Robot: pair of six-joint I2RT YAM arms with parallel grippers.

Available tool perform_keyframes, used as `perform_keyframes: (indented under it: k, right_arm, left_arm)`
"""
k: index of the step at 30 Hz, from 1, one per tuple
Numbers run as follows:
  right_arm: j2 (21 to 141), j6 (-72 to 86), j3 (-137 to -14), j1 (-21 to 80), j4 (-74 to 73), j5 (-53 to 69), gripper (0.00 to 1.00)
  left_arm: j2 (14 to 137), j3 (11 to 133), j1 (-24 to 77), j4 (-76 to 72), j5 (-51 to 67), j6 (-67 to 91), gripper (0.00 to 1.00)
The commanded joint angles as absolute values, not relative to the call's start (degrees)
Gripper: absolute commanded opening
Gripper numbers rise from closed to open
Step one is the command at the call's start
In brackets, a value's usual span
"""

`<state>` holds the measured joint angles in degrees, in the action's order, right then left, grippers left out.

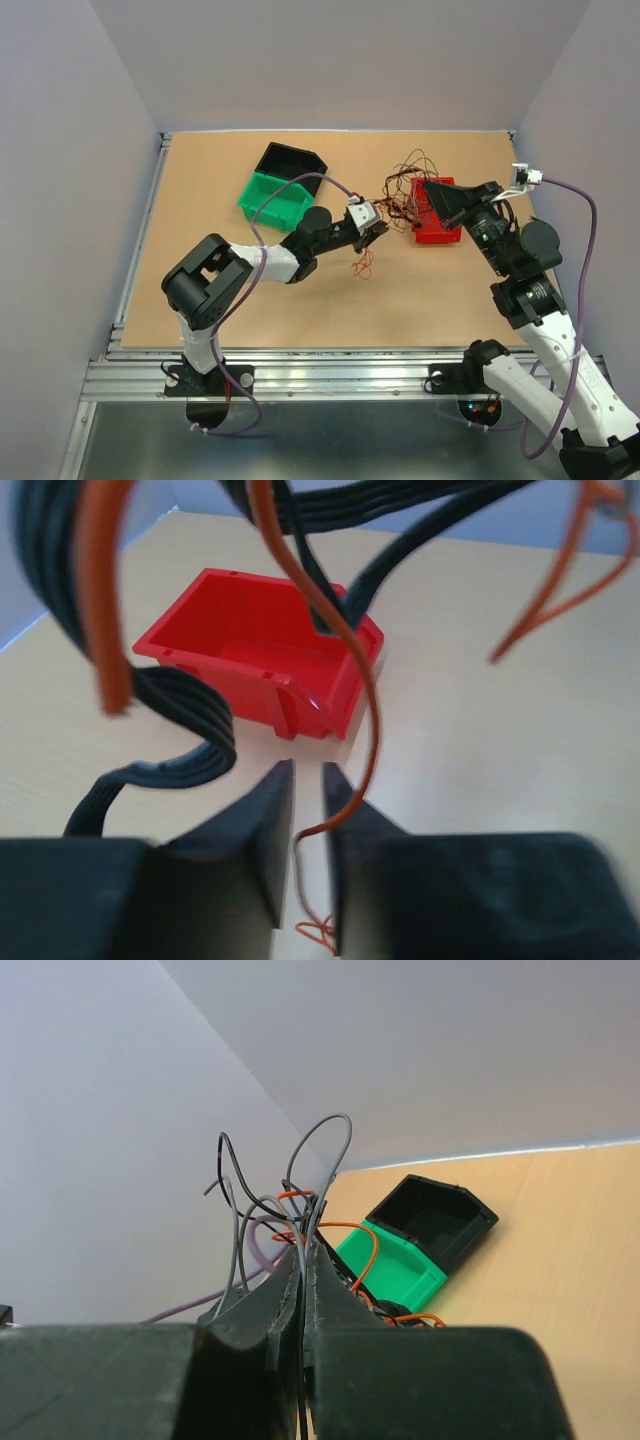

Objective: Untangle the cables

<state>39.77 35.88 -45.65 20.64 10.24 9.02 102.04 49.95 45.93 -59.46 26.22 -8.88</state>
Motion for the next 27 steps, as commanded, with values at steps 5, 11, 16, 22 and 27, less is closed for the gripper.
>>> perform_keyframes:
  k: [5, 11, 16, 22, 27]
  right_arm:
    - [37.97, 35.86, -44.65, 20.57, 14.68, 4.06, 0.0]
    - [41.56, 33.75, -45.43, 20.57, 6.34, -20.07, 0.01]
    - [47.72, 35.5, -46.49, 20.65, 1.23, -29.35, 0.01]
    - [47.12, 37.44, -45.35, 20.57, 0.44, -34.01, 0.01]
    - [44.92, 37.36, -45.09, 20.65, 0.35, -33.75, 0.01]
  left_arm:
    - [99.76, 52.48, 46.32, -62.14, 23.2, -9.67, 0.0]
    - [90.1, 53.17, 45.88, -44.86, 24.61, -16.59, 0.0]
    - [78.94, 56.78, 39.48, -33.84, 20.2, -7.84, 0.0]
    - [73.83, 58.18, 27.96, -31.21, 14.17, 2.26, 0.0]
    - [74.0, 58.53, 21.19, -31.56, 9.15, 7.02, 0.0]
